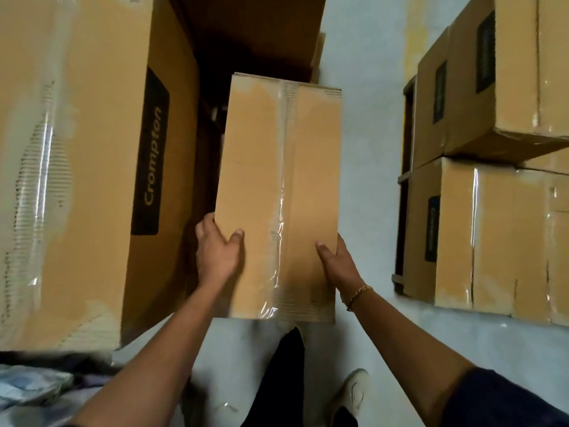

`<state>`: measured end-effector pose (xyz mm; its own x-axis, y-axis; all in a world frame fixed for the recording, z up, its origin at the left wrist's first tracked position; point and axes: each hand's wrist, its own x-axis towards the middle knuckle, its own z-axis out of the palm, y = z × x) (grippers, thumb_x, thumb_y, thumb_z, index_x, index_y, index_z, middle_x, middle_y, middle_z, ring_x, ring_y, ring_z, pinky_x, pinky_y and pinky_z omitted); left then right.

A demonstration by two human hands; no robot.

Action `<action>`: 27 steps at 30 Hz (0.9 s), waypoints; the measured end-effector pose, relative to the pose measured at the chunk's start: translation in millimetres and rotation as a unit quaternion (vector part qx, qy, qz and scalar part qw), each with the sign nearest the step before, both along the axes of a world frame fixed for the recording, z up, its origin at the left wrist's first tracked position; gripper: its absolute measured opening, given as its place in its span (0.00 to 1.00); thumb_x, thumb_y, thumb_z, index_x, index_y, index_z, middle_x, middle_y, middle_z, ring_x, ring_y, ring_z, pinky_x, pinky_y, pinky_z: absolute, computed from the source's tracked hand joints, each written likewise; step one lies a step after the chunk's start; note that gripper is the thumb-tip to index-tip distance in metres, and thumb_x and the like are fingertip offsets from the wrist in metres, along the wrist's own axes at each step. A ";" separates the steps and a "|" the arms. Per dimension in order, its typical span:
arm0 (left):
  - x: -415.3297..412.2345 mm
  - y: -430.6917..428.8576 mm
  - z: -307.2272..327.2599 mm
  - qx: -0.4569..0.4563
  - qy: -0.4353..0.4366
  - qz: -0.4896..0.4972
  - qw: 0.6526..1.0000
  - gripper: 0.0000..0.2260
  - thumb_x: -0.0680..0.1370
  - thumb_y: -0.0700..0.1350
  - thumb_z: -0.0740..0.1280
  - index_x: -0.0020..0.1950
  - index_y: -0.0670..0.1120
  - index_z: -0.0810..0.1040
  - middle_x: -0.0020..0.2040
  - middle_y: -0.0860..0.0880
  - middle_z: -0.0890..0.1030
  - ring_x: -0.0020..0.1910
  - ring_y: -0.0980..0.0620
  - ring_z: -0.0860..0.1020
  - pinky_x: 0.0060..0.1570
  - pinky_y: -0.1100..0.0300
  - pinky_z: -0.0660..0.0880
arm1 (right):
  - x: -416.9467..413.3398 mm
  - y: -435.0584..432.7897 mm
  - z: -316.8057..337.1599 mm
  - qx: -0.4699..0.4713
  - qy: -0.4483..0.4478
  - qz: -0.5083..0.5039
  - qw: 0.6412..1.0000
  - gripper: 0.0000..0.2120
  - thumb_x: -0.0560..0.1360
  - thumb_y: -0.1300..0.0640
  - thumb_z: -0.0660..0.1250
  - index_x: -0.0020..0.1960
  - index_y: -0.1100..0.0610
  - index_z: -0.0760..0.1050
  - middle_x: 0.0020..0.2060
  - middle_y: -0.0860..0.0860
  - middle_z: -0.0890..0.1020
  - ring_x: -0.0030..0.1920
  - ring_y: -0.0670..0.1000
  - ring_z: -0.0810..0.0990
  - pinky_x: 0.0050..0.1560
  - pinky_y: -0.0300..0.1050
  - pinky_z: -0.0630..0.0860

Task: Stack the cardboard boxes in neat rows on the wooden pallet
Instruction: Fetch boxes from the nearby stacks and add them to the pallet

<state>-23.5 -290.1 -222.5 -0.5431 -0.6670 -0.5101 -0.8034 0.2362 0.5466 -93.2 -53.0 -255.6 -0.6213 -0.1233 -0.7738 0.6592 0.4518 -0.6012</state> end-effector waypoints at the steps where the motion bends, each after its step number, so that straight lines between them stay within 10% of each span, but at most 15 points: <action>1: 0.6 7.7 7.3 0.001 0.006 -0.011 1.000 0.31 0.81 0.49 0.71 0.80 0.45 0.62 0.77 0.46 0.65 0.70 0.38 0.72 0.68 0.44 0.70 | 1.6 8.8 6.8 0.004 0.007 -0.011 1.000 0.29 0.82 0.42 0.63 0.80 0.49 0.61 0.72 0.49 0.73 0.70 0.55 0.74 0.72 0.59 0.71; 17: -3.5 233.9 121.7 0.121 0.058 -0.178 0.975 0.32 0.71 0.60 0.75 0.75 0.56 0.74 0.67 0.49 0.75 0.64 0.47 0.77 0.68 0.45 0.74 | 51.8 280.2 138.7 0.028 0.077 -0.181 0.980 0.32 0.78 0.37 0.66 0.78 0.45 0.63 0.74 0.49 0.72 0.71 0.52 0.73 0.72 0.58 0.71; 21: -9.3 319.2 154.1 0.145 0.085 -0.229 0.959 0.36 0.74 0.60 0.76 0.80 0.58 0.67 0.73 0.58 0.72 0.66 0.54 0.73 0.68 0.53 0.71 | 69.3 370.2 157.0 0.025 0.080 -0.228 0.970 0.49 0.67 0.24 0.69 0.81 0.44 0.60 0.76 0.47 0.69 0.74 0.52 0.69 0.74 0.58 0.69; 27: -26.8 444.1 184.1 0.186 0.079 -0.299 0.933 0.39 0.75 0.59 0.75 0.81 0.64 0.57 0.66 0.60 0.77 0.61 0.53 0.79 0.62 0.55 0.76 | 88.7 495.0 184.7 0.000 0.104 -0.289 0.952 0.47 0.60 0.20 0.70 0.74 0.39 0.70 0.66 0.42 0.80 0.66 0.50 0.78 0.69 0.59 0.74</action>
<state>-50.3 154.0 -38.5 -0.8493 -0.0141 -0.5278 -0.4913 0.3870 0.7803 -4.5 442.0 -70.8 -0.7245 0.2854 -0.6275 0.6648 0.0489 -0.7454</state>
